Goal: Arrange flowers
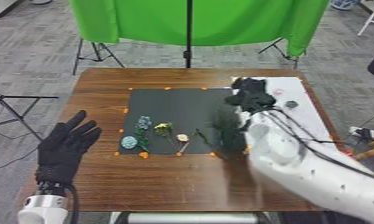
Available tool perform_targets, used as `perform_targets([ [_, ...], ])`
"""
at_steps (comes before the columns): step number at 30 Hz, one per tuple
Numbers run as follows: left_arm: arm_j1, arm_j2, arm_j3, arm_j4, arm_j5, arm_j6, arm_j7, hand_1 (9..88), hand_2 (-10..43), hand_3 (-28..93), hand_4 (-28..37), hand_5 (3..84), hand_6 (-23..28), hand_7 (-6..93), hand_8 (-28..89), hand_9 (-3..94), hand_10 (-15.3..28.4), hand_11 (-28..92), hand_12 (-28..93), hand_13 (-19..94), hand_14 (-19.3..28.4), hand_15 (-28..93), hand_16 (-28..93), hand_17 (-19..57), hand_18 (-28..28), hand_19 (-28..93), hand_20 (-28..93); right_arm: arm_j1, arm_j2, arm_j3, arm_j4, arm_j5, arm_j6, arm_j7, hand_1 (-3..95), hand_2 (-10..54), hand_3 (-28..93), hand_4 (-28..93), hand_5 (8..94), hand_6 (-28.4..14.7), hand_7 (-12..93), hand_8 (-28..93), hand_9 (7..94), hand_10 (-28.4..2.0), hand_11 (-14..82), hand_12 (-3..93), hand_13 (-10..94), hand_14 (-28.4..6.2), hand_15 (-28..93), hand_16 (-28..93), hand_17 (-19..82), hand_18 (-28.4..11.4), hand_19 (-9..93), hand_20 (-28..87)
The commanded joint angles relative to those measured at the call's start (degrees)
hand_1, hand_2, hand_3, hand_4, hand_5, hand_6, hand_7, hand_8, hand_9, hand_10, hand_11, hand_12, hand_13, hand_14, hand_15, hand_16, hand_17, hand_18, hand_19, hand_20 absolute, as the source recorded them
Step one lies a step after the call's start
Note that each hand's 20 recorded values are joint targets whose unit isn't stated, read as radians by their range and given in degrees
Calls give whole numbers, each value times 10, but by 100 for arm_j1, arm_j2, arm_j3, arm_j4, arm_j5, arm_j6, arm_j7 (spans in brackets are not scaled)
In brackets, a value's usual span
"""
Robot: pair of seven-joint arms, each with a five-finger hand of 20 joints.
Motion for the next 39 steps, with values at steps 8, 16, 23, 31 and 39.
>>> perform_targets([
  [8, 97, 21, -27, 0, -71, 98, 145, 193, 96, 762, -283, 405, 101, 107, -89, 381, 216, 241, 112, 260, 284, 514, -88, -85, 269, 556, 157, 460, 471, 404, 1362, 1044, -917, 475, 322, -95, 825, -283, 533, 12, 152, -136, 524, -155, 204, 135, 466, -139, 714, 103, 162, -222, 767, 471],
  [16, 82, -97, -67, -15, 23, 54, 20, 193, 95, 763, -283, 404, 100, 108, -89, 381, 215, 242, 112, 260, 284, 515, -87, -85, 269, 556, 157, 59, 340, 765, 1461, 1276, -1585, 612, 310, -95, 818, -283, 515, 18, 157, -139, 512, -160, 173, 131, 488, -138, 689, 85, 162, -219, 741, 434],
  [23, 28, -215, -92, -14, 97, 4, -109, 193, 96, 762, -283, 405, 101, 109, -89, 381, 215, 243, 112, 260, 284, 514, -88, -85, 269, 556, 157, -49, 271, 720, 1526, 1158, -1944, 545, 325, -95, 806, -283, 534, 38, 164, -143, 575, -162, 155, 129, 560, -124, 610, 83, 185, -226, 746, 403],
  [31, -33, -190, -49, 6, 76, 11, -115, 193, 96, 762, -283, 406, 101, 110, -90, 381, 216, 243, 112, 260, 284, 514, -88, -85, 269, 556, 156, -18, 274, 189, 1620, 417, -1624, 508, 507, -95, 669, -282, 780, 63, 152, -46, 803, -79, 121, 207, 717, -49, 536, 225, 264, -207, 809, 401],
  [39, 68, -125, -87, -29, 11, 88, -56, 193, 96, 763, -283, 407, 102, 109, -90, 381, 216, 244, 112, 260, 284, 515, -88, -85, 268, 556, 155, -308, 458, 420, 1201, 72, -860, 256, 559, -95, 627, -283, 881, 67, 147, -6, 935, -52, 89, 309, 758, -30, 520, 274, 272, -191, 823, 391],
])
